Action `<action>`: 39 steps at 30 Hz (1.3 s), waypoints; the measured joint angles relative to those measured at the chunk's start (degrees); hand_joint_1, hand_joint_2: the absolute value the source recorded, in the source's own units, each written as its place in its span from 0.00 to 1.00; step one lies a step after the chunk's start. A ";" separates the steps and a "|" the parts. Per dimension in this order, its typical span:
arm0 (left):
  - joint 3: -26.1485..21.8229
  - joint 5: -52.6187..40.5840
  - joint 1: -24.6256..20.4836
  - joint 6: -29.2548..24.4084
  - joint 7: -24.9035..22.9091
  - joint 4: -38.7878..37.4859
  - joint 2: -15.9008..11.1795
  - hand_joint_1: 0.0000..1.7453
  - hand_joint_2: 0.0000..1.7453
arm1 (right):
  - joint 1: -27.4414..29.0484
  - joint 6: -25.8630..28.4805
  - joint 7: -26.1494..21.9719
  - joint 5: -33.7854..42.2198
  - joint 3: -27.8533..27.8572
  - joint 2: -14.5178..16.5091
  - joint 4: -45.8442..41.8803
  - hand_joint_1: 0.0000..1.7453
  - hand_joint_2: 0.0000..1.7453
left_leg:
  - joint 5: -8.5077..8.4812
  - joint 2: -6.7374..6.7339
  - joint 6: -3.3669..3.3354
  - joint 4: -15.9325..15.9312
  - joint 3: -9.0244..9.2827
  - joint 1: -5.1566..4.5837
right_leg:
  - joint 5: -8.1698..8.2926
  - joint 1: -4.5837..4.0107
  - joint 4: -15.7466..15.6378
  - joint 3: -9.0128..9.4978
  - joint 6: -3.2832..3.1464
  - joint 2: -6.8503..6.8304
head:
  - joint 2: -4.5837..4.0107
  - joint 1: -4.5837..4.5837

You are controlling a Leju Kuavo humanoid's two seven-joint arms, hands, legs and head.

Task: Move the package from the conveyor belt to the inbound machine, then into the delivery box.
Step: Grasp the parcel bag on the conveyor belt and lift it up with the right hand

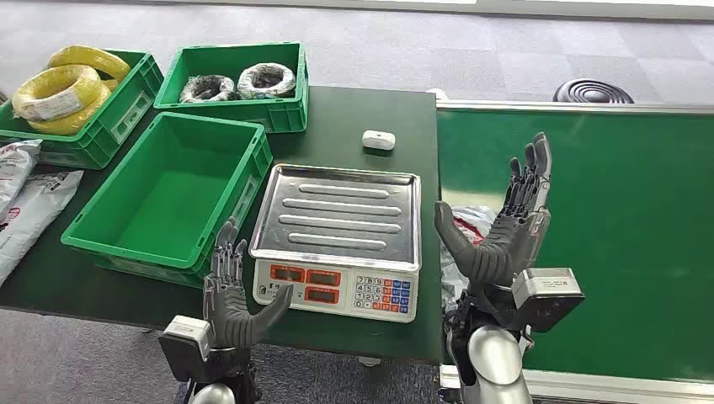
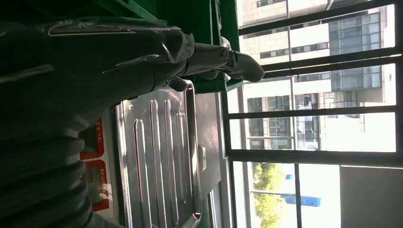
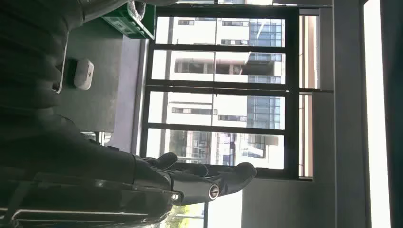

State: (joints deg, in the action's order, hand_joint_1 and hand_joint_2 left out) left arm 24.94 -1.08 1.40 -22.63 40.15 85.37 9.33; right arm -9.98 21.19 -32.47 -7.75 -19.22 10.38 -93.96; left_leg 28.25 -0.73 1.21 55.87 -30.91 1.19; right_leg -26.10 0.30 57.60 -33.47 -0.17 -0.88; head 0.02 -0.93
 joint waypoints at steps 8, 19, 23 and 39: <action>0.00 0.16 0.26 -0.04 -0.02 0.00 -0.02 0.00 1.00 | 1.64 -3.14 -0.67 -0.39 -2.21 -0.03 0.03 0.00 1.00 | 0.00 -0.01 0.00 0.00 0.00 0.00 | 0.00 0.00 0.00 0.00 0.00 0.00 | 0.00 -0.01; 0.29 0.25 0.65 1.07 -0.02 -0.05 -0.02 0.00 1.00 | 3.48 0.57 -1.54 -11.46 -8.32 0.00 0.10 0.00 1.00 | 0.00 -0.01 0.00 -0.01 0.00 0.00 | -0.02 0.00 0.00 0.00 0.01 0.00 | 0.00 0.00; 0.39 0.53 0.60 1.34 -0.02 -0.10 -0.02 0.00 1.00 | 3.59 2.11 -1.54 -12.82 -9.17 0.00 0.35 0.00 1.00 | 0.00 -0.01 0.00 -0.01 0.00 0.00 | -0.02 0.00 0.00 -0.01 0.01 0.00 | 0.00 0.00; 1.43 0.15 0.62 3.14 -0.02 -0.74 -0.02 0.00 1.00 | -4.23 18.35 13.44 -72.98 20.35 3.91 -1.32 0.00 1.00 | -0.01 0.08 -0.03 0.09 0.01 -0.03 | 0.02 0.03 -0.02 0.08 0.06 -0.10 | 0.00 0.01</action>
State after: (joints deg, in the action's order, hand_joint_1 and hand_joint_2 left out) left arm 26.36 -0.93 2.02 -19.50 40.13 84.63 9.31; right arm -14.21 39.54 -19.03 -80.73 1.12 14.29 -95.28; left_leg 28.24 -0.65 1.18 55.96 -30.90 1.16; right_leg -26.09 0.33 57.58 -33.38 -0.11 -0.98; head 0.02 -0.92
